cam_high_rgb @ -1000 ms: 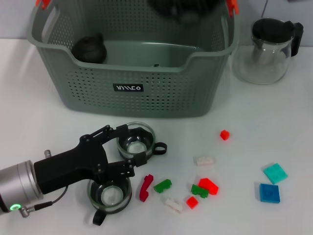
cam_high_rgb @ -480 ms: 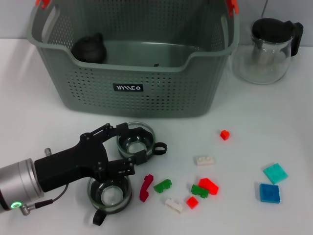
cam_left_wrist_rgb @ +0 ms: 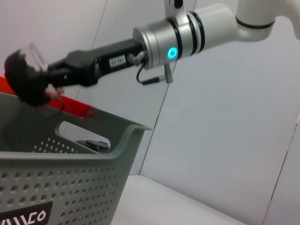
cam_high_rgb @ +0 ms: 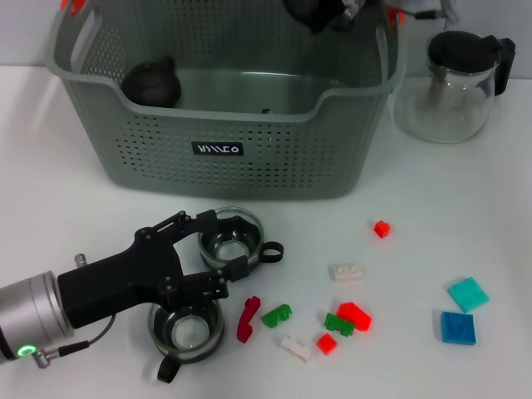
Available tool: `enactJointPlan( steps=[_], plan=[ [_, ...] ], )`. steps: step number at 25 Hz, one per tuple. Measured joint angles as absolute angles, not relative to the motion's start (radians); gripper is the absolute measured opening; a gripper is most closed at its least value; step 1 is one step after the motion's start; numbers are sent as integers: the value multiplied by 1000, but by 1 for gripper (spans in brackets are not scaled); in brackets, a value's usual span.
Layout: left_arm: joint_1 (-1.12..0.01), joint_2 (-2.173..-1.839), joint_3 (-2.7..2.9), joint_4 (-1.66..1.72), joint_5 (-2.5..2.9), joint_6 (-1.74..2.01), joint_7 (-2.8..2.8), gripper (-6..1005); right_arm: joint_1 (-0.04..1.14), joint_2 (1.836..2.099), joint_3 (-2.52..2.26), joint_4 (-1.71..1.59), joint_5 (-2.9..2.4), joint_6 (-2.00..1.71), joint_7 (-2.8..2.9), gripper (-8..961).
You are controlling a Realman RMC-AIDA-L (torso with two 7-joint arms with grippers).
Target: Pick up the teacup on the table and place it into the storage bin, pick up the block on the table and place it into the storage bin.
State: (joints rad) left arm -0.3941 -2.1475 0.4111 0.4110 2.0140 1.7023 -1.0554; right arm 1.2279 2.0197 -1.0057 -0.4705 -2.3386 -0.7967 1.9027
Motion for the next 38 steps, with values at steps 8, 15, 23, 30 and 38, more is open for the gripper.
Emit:
enactJointPlan(
  steps=[8,15,23,30,38],
  plan=[
    [-394,-2149,411,410,2017,1696,-1055,949,1202,2034,-1046,-444,-2339,-773,1901,59],
    [-394,-2149,411,410,2018,1695,-1055,949,1190,2044,-1070,-447,-2339,-774,1912,59],
    [-393,-2149,411,409,2020,1693,-1055,950,1188,2046,-1072,-458,-2370,-793,1944,60],
    [-393,-2149,411,410,2022,1694,-1055,949,1188,2053,-1073,-487,-2413,-810,1980,255],
    [-392,-2149,411,408,2022,1696,-1055,949,1131,2071,-1072,-662,-2415,-887,2015,454]
  ],
)
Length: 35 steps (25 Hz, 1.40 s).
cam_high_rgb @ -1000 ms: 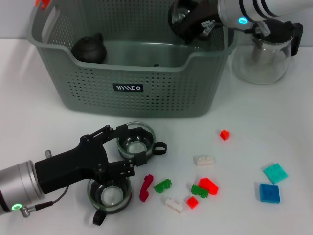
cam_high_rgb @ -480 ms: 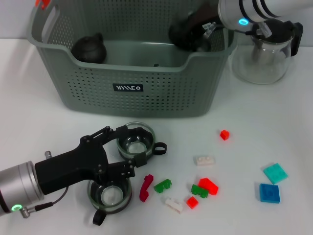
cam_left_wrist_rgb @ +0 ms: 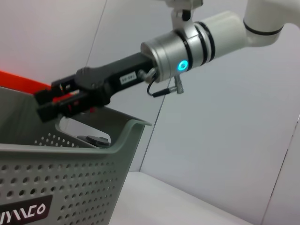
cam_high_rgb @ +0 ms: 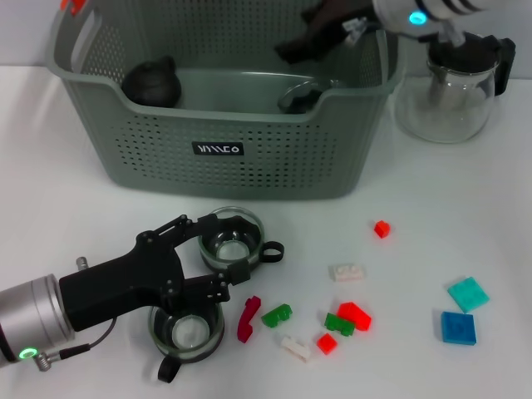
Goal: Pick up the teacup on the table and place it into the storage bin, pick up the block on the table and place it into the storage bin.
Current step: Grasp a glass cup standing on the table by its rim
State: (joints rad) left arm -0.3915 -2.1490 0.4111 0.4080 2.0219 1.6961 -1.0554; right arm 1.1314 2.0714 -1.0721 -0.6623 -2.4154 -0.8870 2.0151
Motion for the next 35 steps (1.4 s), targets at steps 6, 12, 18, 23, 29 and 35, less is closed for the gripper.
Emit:
enactJointPlan(
  steps=[6,12,18,23,29,35],
  plan=[
    [-397,-2144,415,410,2022,1711,-1071,949,1032,2098,-1075,-916,-2354,-999,2018,737],
    [-391,-2136,418,424,2033,1732,-1073,948,869,2094,-1083,-1111,-2050,-1184,1924,789],
    [-386,-2128,420,471,2075,1801,-1073,948,680,2094,-1082,-1202,-1817,-1436,1800,789],
    [-395,-2102,422,644,2163,1860,-1188,948,580,2096,-1092,-1203,-1808,-1588,1758,789],
    [-418,-2108,424,850,2276,1787,-1362,947,518,2096,-1108,-1180,-1846,-1638,1758,788],
    [-438,-2126,499,1054,2381,1773,-1539,947,519,2092,-1101,-1132,-1908,-1634,1774,789]
  ],
)
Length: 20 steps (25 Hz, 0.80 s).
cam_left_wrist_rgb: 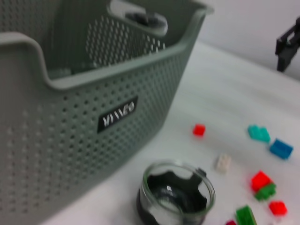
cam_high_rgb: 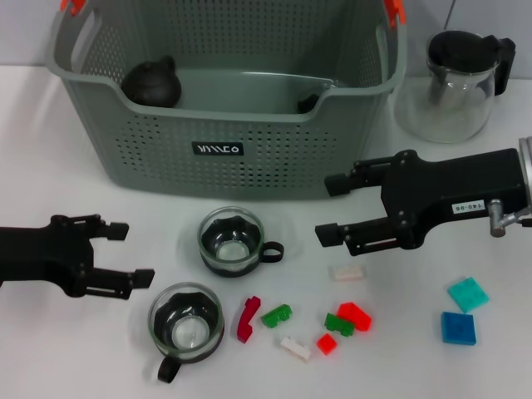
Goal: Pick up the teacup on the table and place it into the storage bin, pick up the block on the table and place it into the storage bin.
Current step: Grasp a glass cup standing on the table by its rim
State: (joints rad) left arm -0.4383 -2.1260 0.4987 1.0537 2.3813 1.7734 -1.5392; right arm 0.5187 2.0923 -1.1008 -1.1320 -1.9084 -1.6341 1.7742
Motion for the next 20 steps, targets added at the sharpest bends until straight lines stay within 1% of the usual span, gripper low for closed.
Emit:
enactJointPlan(
  steps=[4,9,11,20],
  plan=[
    [-440,-2133,608,1125,2425,1778,-1631,947,529,2096,-1105,-1129,-1962,-1631,1800,789],
    [-453,-2161,744,1208,2490,1760,-1791,946,547,2096,-1111,-1105,-2019,-1629,1813,789],
    [-461,-2166,789,1229,2506,1757,-1854,946,567,2094,-1110,-1075,-2066,-1628,1817,789],
    [-473,-2167,900,1250,2545,1714,-1957,946,622,2098,-1114,-996,-2154,-1613,1811,788]
  ],
)
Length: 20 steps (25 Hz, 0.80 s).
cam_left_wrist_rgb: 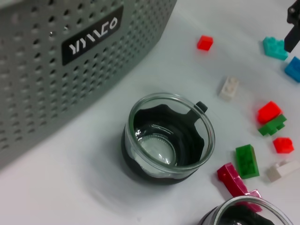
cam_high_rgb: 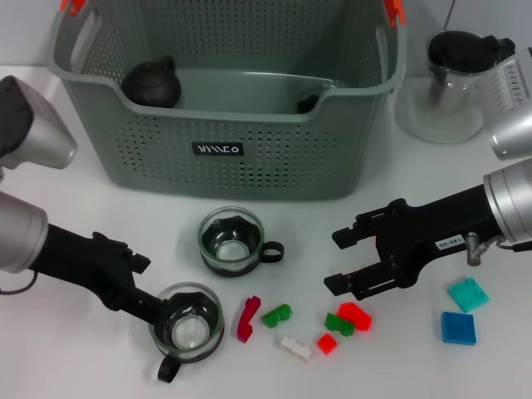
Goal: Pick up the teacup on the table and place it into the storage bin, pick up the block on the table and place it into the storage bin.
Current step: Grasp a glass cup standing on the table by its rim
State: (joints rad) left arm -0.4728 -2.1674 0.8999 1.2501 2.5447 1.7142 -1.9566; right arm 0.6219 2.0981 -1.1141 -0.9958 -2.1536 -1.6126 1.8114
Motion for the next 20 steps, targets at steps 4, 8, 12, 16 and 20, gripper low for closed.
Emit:
enactJointPlan(
  steps=[4,8,12,16,20],
  plan=[
    [-471,-2169,969,1245,2562,1686,-2003,946,633,2097,-1116,-981,-2155,-1597,1808,788],
    [-469,-2169,1053,1244,2581,1648,-2074,945,638,2094,-1118,-979,-2155,-1588,1807,788],
    [-471,-2170,1107,1240,2602,1622,-2120,945,639,2093,-1119,-978,-2155,-1577,1807,789],
    [-471,-2170,1149,1240,2608,1603,-2142,945,637,2092,-1117,-981,-2157,-1575,1807,788],
    [-472,-2171,1166,1238,2610,1597,-2146,821,637,2092,-1111,-983,-2157,-1575,1807,788]
  ],
)
